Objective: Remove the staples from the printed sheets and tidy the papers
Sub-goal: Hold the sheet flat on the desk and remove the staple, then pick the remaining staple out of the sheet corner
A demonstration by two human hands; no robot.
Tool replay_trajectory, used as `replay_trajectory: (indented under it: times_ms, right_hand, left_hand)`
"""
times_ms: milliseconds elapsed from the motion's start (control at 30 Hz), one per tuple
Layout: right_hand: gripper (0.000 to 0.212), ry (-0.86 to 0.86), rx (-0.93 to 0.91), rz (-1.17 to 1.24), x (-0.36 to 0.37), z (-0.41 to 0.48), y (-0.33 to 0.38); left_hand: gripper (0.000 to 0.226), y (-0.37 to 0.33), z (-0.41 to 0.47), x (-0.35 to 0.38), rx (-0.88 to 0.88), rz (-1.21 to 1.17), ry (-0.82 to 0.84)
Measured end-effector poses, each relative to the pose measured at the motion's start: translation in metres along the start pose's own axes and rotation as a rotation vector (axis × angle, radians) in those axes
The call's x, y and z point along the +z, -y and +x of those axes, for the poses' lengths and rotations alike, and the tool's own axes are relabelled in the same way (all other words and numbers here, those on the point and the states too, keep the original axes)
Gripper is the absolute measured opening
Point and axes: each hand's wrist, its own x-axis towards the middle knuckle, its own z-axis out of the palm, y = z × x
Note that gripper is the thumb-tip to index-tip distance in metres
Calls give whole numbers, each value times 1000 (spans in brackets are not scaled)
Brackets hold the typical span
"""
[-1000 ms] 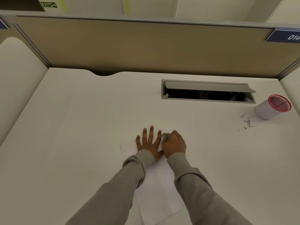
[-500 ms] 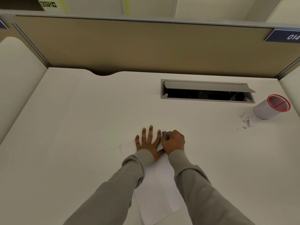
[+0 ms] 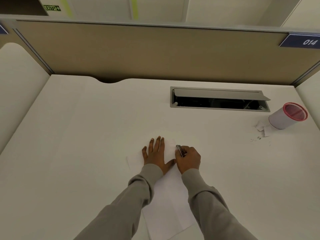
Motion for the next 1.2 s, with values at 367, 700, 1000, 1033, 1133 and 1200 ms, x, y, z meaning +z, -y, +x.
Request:
replay_trajectory:
  times_ms: [367,700,1000,1033,1133,1200]
  right_hand:
    - [24,10,-45,-26,-2,-2,-3]
    - [15,-100,-219,93,-7,-10,-11]
    - [23,-276,-579,155,-66,-38,21]
    - [24,-295,-602,160,-74,-43,26]
    - [25,-359,-669,184,-99,-58,45]
    - [27,-401,-705,192,-114,-67,57]
  left_hand:
    - [69,-20,35,-40,-120,-21,31]
    - [22,-9,32,-58,-44,-265,37]
    - [6,-27,-27,-113,134,-618,-45]
    - [6,-30,-36,-120,159,-647,-59]
    - [8,-39,-59,-140,220,-725,-108]
    - [9,-47,-75,-154,249,-758,-140]
